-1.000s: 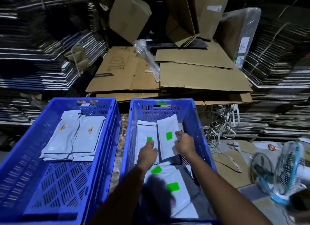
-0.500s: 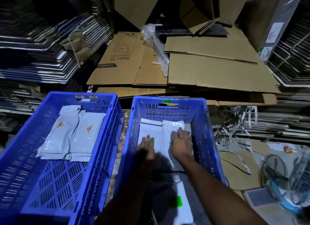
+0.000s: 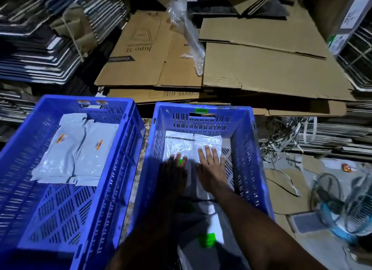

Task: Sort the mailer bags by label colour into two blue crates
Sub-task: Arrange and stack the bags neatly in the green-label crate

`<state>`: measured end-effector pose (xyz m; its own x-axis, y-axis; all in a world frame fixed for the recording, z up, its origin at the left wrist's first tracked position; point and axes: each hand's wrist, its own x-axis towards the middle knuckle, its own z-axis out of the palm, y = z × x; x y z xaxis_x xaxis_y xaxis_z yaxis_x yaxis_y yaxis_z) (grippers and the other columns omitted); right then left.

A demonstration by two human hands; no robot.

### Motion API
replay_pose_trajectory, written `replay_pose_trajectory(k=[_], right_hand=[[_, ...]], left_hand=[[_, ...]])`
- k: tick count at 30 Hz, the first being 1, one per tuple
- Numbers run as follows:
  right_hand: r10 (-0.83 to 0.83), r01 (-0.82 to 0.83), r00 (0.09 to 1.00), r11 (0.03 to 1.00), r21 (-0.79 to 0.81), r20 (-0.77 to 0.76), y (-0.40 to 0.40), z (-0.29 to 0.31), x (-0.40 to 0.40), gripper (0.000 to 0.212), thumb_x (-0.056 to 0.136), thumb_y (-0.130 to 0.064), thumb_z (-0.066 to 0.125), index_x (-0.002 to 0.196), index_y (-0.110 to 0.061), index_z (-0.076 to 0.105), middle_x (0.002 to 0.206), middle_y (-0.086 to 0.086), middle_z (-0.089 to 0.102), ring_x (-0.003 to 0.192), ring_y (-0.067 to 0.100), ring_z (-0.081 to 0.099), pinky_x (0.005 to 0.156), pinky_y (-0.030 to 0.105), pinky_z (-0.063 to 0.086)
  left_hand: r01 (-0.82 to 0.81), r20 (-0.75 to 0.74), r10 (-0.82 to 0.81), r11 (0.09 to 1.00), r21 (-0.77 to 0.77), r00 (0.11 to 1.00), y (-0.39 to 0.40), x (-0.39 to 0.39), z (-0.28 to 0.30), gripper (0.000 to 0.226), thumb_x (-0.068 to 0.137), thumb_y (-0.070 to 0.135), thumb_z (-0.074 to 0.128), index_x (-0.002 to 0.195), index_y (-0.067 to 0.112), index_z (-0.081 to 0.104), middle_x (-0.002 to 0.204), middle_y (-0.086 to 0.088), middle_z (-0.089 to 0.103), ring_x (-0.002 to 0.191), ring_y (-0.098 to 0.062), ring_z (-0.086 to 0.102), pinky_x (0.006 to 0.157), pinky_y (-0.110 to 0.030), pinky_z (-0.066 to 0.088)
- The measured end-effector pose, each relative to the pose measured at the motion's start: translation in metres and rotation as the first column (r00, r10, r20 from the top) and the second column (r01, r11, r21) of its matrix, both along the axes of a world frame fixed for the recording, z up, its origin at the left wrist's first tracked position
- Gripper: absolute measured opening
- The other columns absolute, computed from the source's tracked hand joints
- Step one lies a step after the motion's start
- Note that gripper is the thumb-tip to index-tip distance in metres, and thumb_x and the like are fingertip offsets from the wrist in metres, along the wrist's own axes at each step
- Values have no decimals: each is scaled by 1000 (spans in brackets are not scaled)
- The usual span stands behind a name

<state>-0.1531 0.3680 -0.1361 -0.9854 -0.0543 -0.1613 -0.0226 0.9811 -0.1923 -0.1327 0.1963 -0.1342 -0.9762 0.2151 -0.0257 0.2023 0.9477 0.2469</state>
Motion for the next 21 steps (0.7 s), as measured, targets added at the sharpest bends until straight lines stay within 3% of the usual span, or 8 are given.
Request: replay_pose_trajectory(k=[3,6,8,10,12,13,16,21], right_hand=[[22,-23,992,1000,6,128,2,13,-7,61,104,-43,21,157,-27,-5,165,0,-14,151,24,-14,119,56,-3],[11,-7,969,1000,-16,248,0,39,-11,61,105,-42,20,156,-29,-9,164,0,-16,152,24,-13,119,57,-5],[-43,60,986,993,-100,162,-2,55,-3,64,104,-34,28,157,-28,-6,166,4,-4,153,27,-2,121,55,2],[-154,160,987,964,-210,45,-2,65,7,66,99,-23,40,157,-19,9,161,13,24,147,33,25,119,48,22],[-254,241,967,922,-304,-2,0,76,20,51,96,-21,45,147,-16,38,135,20,58,122,38,55,100,43,46],[-285,263,958,908,-327,-22,2,82,27,43,96,-21,46,138,-16,48,119,21,67,111,39,61,91,42,51],[-382,310,919,852,-421,-97,6,97,52,32,93,-17,50,123,-16,63,98,20,72,96,39,66,81,41,53],[-534,341,832,708,-619,-152,11,107,94,23,90,-15,55,105,-22,70,98,6,76,96,28,70,81,35,54]], left_hand=[[-22,71,27,998,-62,997,1,-11,6,49,95,38,35,140,25,52,150,-3,46,137,-26,44,106,-48,32],[106,161,-77,977,-184,984,-3,-26,37,52,92,39,35,137,22,53,146,-9,48,139,-32,37,108,-44,29],[123,92,-112,984,-129,989,2,-13,64,34,83,33,43,106,21,65,110,-7,66,114,-32,54,88,-37,40],[136,84,-127,984,-116,988,15,10,83,26,81,30,49,95,16,66,92,-7,69,96,-31,62,73,-33,47],[220,286,-182,970,-106,941,25,29,84,37,86,42,49,99,12,67,101,-12,70,99,-33,66,78,-36,52],[266,412,-202,958,-105,888,27,37,88,46,86,50,49,101,10,67,105,-13,70,101,-33,65,83,-37,53],[317,566,-253,948,-15,784,26,58,89,45,83,48,63,101,8,72,107,-12,71,103,-29,67,89,-37,54],[237,575,-263,964,123,775,18,78,101,31,76,31,80,95,7,76,100,-11,74,95,-23,68,79,-26,49]])
